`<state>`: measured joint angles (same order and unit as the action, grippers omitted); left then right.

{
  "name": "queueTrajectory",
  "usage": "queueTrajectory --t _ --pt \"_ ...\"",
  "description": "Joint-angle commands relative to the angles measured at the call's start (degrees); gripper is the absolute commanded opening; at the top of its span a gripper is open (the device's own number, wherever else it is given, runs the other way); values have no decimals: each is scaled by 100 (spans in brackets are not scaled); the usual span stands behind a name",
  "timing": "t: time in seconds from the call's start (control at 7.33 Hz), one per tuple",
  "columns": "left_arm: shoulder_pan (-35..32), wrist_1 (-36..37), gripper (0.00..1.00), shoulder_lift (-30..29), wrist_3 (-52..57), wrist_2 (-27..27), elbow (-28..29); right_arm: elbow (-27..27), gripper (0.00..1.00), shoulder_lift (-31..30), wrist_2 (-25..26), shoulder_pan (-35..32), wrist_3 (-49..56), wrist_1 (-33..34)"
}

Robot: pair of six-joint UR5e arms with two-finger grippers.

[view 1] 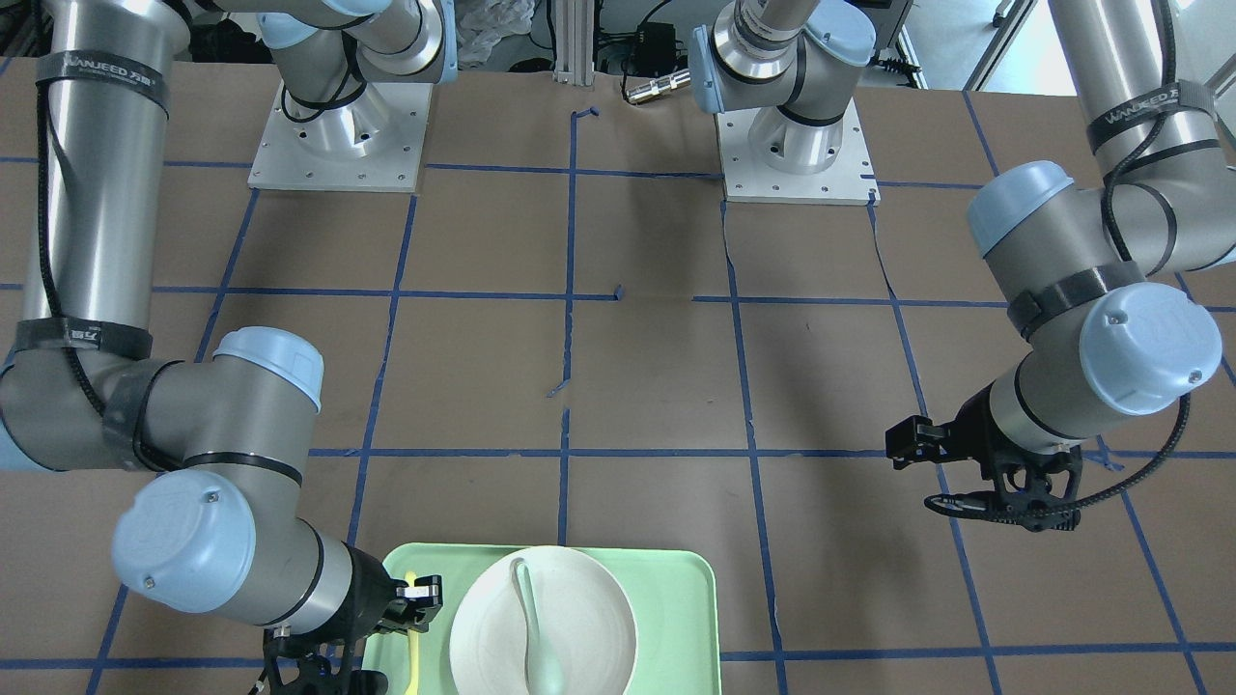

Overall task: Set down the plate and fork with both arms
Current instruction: 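Lift the yellow fork out of the plate with the right gripper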

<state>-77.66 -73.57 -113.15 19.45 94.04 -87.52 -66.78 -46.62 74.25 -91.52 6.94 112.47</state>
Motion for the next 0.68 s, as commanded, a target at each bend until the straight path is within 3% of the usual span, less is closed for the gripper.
queueTrajectory --t 0.0,0.27,0.41,0.55 --pt "-4 9 100 39 -12 0 -81 -81 0 187 -558 55 -209 20" --pt "-4 27 100 4 6 0 -81 -116 0 310 -526 55 -210 29" --pt "-4 53 100 30 -12 0 -99 -125 10 329 -465 64 -184 64" --pt "-4 53 100 126 -12 18 -134 -142 18 329 -73 64 -201 108"
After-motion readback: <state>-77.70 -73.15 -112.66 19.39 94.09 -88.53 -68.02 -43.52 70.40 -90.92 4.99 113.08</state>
